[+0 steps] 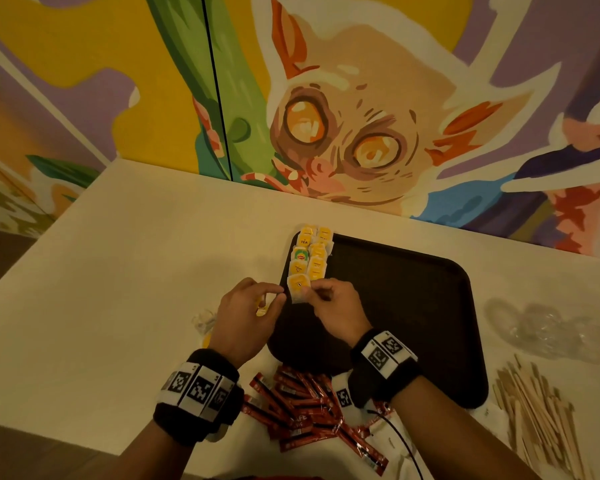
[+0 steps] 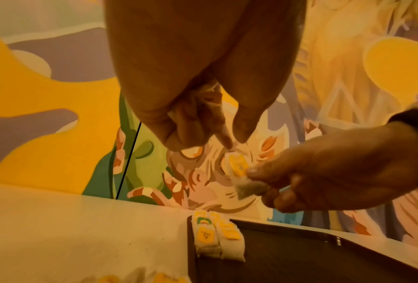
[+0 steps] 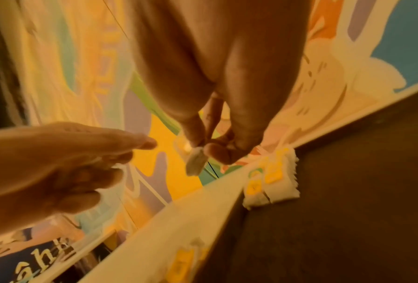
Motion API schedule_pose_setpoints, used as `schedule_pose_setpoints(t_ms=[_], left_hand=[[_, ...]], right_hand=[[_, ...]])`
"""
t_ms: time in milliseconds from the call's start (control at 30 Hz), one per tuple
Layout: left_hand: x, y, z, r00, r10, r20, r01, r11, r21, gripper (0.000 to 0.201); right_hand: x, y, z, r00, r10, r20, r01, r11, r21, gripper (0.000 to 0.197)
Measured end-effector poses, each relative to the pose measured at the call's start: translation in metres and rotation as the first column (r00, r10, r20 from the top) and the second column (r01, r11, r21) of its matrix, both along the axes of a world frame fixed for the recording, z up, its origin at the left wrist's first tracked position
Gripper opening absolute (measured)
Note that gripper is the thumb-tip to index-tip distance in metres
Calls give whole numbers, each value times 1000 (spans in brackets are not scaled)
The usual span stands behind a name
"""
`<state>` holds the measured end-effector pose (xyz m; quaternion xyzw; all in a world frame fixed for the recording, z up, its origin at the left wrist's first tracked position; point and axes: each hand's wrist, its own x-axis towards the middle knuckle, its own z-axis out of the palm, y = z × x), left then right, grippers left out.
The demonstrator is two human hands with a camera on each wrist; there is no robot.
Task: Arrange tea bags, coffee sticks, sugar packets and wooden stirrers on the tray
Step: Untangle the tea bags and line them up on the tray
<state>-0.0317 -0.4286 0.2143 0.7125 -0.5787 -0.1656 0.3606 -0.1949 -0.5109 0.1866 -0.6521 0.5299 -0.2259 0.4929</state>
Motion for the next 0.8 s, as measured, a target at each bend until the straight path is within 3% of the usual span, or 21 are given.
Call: schedule_pose_setpoints(t_ms=[133, 367, 567, 800], left_hand=[[5, 3, -8, 1000, -17, 19, 16, 998, 65, 12], [9, 7, -17, 1000, -15, 20, 13, 992, 129, 15], [11, 4, -14, 1000, -8, 23, 5, 990, 138, 14], [11, 4, -16, 1000, -9, 22, 6, 989, 148, 14]], right_hand=[[14, -24, -21, 985, -104, -136, 113, 992, 58, 28], [33, -53, -60, 950, -133, -284, 162, 983, 82, 21], [48, -58, -82, 927, -213, -310, 274, 947, 166, 14], [53, -54, -89, 918, -307, -251, 348, 927, 141, 18]])
